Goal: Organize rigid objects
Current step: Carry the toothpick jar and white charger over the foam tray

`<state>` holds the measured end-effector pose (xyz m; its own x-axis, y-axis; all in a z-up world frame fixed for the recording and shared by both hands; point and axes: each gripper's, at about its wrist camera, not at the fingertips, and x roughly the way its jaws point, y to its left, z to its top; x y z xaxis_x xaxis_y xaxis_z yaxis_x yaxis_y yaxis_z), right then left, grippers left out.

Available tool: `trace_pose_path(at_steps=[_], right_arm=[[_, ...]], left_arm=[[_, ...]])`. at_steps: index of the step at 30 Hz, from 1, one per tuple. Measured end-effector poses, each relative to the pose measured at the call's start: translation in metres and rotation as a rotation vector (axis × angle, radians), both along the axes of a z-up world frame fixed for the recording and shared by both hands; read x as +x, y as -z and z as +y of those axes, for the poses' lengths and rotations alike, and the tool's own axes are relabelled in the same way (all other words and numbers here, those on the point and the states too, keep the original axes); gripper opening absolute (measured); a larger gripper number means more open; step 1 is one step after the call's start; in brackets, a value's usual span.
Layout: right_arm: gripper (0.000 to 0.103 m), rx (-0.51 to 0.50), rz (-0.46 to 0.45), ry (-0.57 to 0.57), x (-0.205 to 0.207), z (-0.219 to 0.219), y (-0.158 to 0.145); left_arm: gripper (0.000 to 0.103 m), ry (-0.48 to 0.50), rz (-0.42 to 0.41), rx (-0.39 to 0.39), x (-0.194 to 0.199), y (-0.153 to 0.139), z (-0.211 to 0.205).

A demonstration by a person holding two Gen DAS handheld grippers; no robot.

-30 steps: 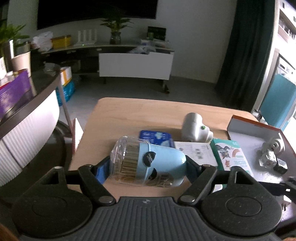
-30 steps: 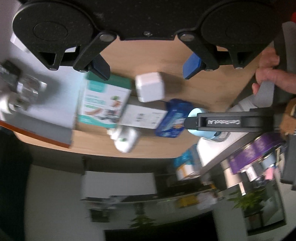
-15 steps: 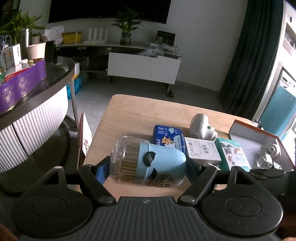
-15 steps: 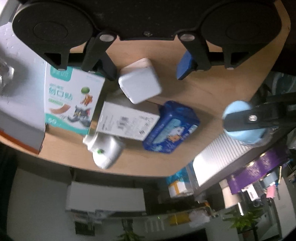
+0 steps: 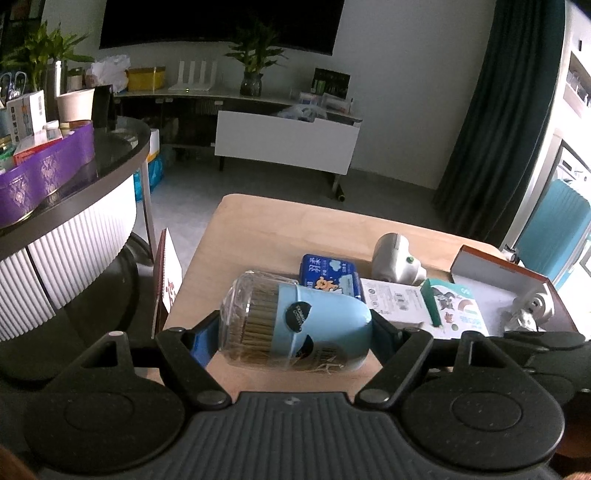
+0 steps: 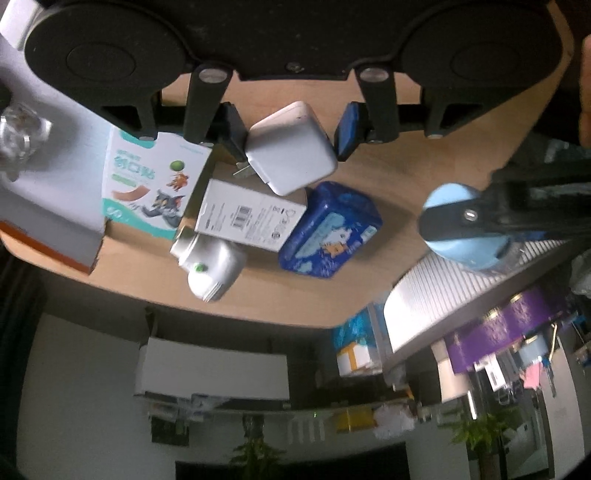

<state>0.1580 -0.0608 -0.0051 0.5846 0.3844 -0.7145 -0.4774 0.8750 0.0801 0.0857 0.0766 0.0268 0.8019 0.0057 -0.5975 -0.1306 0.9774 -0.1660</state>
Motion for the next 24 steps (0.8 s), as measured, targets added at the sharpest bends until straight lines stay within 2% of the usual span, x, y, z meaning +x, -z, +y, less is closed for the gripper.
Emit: trace_pose_path(at_steps=[10, 24], right_arm=[[0.062, 0.039, -0.071, 0.079, -0.031, -0.026, -0.042], [0.062, 0.071, -0.108, 0.148, -0.055, -0.055, -0.062]], left_arm=[[0.081, 0.032, -0.035, 0.024, -0.012, -0.015, -0.021], [0.081, 0.074, -0.07, 0.041, -0.024, -0.028, -0.042]])
